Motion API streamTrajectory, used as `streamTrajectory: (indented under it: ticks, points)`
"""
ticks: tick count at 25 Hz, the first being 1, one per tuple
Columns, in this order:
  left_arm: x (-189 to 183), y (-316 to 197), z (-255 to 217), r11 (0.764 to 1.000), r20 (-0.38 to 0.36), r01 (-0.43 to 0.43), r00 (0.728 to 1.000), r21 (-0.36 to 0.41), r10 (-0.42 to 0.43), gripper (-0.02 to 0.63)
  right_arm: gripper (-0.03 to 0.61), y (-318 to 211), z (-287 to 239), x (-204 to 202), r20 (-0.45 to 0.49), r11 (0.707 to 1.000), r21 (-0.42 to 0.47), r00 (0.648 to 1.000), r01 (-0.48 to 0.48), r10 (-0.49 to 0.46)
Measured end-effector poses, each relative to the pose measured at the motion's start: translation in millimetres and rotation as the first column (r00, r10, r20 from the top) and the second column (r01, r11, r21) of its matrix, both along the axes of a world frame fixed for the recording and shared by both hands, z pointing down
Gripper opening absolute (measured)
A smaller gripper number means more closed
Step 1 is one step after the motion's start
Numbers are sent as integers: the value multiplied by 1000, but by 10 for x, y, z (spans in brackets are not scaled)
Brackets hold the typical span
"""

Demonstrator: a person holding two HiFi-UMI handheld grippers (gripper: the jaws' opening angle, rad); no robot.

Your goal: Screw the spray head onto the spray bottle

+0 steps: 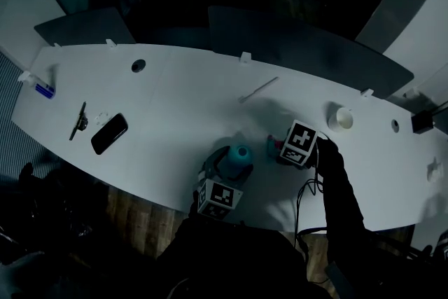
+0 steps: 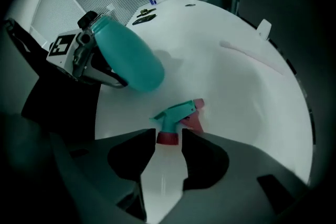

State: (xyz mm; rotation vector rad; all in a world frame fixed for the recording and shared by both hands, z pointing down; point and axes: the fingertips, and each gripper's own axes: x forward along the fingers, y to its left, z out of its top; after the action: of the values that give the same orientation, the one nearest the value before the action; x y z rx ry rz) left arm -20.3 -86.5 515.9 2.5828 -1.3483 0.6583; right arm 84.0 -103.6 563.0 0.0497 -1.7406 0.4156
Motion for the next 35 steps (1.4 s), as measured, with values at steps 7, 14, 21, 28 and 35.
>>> streamTrajectory:
  ticks: [7,14,21,28,35]
  points:
    - [46,-10,4,1000,6,-20,1000,-5,20,347,138,25,141,8,-75,993,-113,997,-34,26]
    - [83,-22,9,999,6,-38,999,-7,38,347,133,-69,-20,-25,105,979,-50,974,-198,203]
    - [235,-67,11,997,6,-74,997,-8,74,347,133,-480,-1445,-92,755,834,24,556,-552,347]
    - [326,-90,1,997,2,-83,997,-2,83,348,132,-380,-3002,18,995,696,-71,1,-715,102]
    - [347,-100,-1,997,-1,-80,997,0,80,348,132,-186,-2920,-344,998,733,-19,28,-680,52]
